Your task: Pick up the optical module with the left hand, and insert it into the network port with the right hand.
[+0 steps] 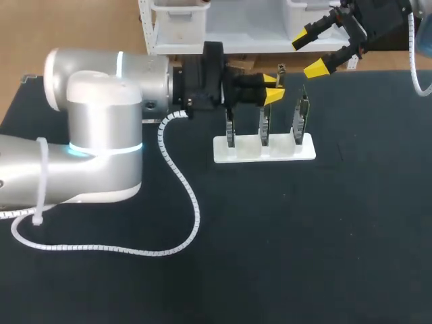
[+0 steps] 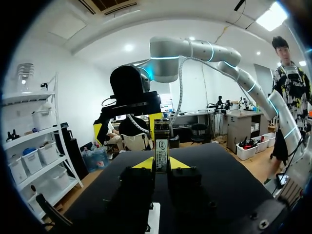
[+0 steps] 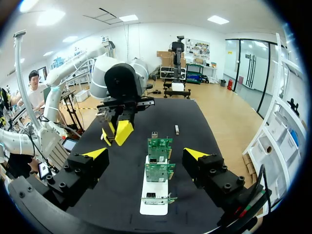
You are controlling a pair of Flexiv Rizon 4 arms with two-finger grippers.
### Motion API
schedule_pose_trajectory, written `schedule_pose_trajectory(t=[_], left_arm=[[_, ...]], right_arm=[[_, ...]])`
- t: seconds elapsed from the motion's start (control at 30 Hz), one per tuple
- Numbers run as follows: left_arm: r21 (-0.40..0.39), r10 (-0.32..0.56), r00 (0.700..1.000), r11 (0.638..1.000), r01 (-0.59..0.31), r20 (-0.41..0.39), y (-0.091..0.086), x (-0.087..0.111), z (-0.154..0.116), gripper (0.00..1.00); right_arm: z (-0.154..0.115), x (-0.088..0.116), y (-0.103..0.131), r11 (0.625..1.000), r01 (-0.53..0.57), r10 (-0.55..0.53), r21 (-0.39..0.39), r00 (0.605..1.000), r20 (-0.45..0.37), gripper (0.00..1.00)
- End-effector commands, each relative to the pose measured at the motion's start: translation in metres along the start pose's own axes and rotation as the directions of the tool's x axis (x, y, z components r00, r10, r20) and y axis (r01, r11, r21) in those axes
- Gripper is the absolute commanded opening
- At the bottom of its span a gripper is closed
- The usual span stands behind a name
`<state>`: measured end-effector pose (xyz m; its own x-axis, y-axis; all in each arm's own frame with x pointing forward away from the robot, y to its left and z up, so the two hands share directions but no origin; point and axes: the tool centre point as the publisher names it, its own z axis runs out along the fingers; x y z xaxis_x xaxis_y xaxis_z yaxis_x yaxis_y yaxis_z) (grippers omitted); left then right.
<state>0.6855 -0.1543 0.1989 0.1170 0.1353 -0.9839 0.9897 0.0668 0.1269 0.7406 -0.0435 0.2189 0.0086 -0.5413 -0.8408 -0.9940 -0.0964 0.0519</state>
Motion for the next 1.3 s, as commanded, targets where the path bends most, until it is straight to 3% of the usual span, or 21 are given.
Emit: schedule_pose_trajectory(t=[0.03,0.4,0.7,1.3], left_arm=[[-0.036,0.013,1.000,0.999,-0.012,0.017,-0.001,0.000,-0.005,0.00],[0.023,0.031,0.999,0.999,-0.032,0.017,0.022,-0.003,0.011,0.00],[0.023,0.003,1.000,1.000,-0.003,-0.003,0.011,0.002,0.005,0.00],[0.023,0.003,1.000,1.000,-0.003,-0.003,0.011,0.002,0.005,0.00]], right_arm=[[0.000,0.000,0.000,1.000,-0.001,0.001,0.001,1.000,-0.001,1.00],[0.000,0.000,0.000,1.000,-0.001,0.001,0.001,1.000,-0.001,1.00],[0.000,0.000,0.000,1.000,-0.001,0.001,0.001,1.000,-0.001,1.00],[0.000,0.000,0.000,1.000,-0.001,0.001,0.001,1.000,-0.001,1.00]])
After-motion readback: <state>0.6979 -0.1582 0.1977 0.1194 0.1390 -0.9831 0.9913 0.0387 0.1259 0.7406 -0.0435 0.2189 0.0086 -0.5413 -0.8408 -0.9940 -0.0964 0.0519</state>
